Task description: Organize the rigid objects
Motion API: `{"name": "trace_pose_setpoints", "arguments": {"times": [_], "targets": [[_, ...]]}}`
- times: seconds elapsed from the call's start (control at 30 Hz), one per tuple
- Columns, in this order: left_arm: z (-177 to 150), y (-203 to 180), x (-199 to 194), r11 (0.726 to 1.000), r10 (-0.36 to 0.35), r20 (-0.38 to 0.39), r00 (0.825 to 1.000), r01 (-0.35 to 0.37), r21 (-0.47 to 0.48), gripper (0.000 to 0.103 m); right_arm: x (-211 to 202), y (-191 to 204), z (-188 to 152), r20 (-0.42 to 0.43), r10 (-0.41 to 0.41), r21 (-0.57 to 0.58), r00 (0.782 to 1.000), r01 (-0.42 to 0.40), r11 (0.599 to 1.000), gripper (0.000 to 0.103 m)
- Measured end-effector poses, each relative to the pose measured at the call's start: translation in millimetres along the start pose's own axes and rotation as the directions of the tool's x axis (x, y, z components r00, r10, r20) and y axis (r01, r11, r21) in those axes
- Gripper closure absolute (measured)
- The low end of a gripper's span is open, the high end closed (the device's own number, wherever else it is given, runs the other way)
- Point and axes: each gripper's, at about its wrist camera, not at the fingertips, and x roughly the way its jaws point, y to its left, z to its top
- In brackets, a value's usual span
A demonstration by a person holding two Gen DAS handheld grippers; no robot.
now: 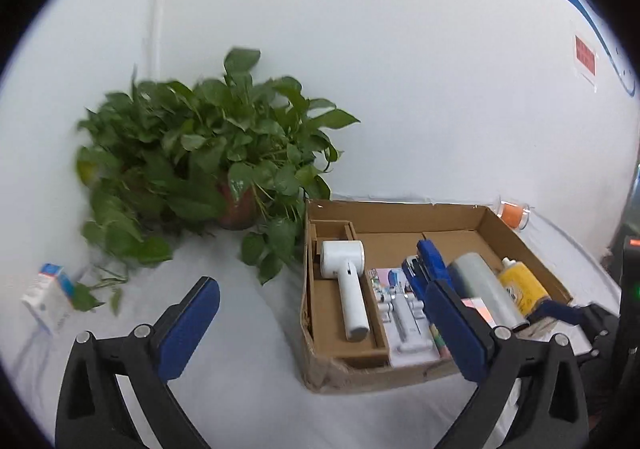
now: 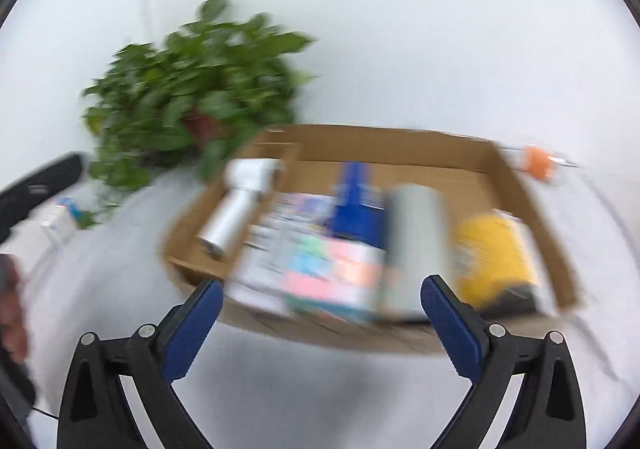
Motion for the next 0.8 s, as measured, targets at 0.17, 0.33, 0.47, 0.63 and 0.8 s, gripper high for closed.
{"name": "trace_pose_setpoints", "arguments": {"times": [0.17,0.33,0.47,0.63,0.8], "targets": [[-36,-48,-29,0.998,0.036,0.0,0.999,-0.036,-0.054,0.001,-38,-49,-32,0.005,-0.089,0.036,0.996,0.089,0.995,0.003],[-50,-88,-36,0.996,0.052,-0.015,0.999,-0.053,-0.074,0.001,-70,-73,-51,0.052,-0.109,0.012,0.993,0.108,0.994,0.001],[-52,-114,-48,0.997,0.064,-0.009,0.998,-0.064,-0.036,0.001,-97,-84,-64,0.07,-0.12,0.011,0.99,0.12,0.993,0.0],[-57,-129,-51,0.997,0.07,-0.018,0.997,-0.07,-0.023,0.001,-119,-94,-73,0.086,-0.127,0.026,0.988,0.125,0.992,0.0],[-61,-137,-51,0.997,0.073,-0.023,0.997,-0.072,0.008,0.001,-124,-96,-74,0.094,-0.12,0.028,0.988,0.118,0.993,0.0]]}}
